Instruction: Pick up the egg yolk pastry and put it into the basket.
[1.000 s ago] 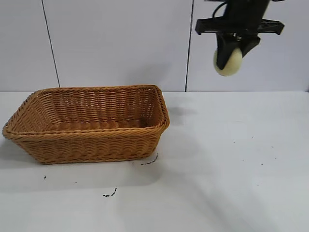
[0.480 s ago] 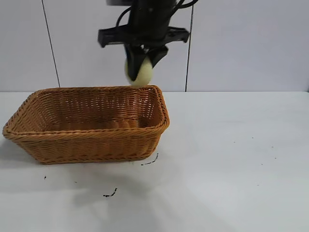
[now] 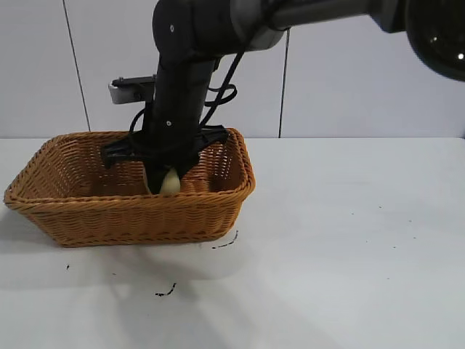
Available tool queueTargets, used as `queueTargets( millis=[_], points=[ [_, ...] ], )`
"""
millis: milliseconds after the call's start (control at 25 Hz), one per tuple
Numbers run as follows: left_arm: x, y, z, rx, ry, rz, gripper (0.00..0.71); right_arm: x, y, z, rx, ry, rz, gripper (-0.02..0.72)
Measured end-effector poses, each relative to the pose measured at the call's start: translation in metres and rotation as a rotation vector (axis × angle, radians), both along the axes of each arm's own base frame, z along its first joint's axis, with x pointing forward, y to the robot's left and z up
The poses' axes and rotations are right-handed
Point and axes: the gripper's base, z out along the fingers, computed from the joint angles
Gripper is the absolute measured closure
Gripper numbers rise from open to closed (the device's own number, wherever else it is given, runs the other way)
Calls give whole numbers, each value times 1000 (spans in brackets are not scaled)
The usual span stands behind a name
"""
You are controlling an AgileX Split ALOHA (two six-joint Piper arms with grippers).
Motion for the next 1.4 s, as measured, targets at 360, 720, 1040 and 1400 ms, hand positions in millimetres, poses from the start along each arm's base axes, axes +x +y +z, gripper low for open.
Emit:
queueTargets(
  millis=[360,720,1040,1400],
  points=[
    [0,0,0,0,0,0,17,2,0,25,18,-42,3,96],
    [0,0,0,0,0,0,17,10,-19,104,23,-113,-37,79],
    [0,0,0,0,0,0,17,58,-111,108,-24,-62,-240,79],
    [0,0,0,0,0,0,17,99,-251,106,-49,-30,-520,79]
  ],
)
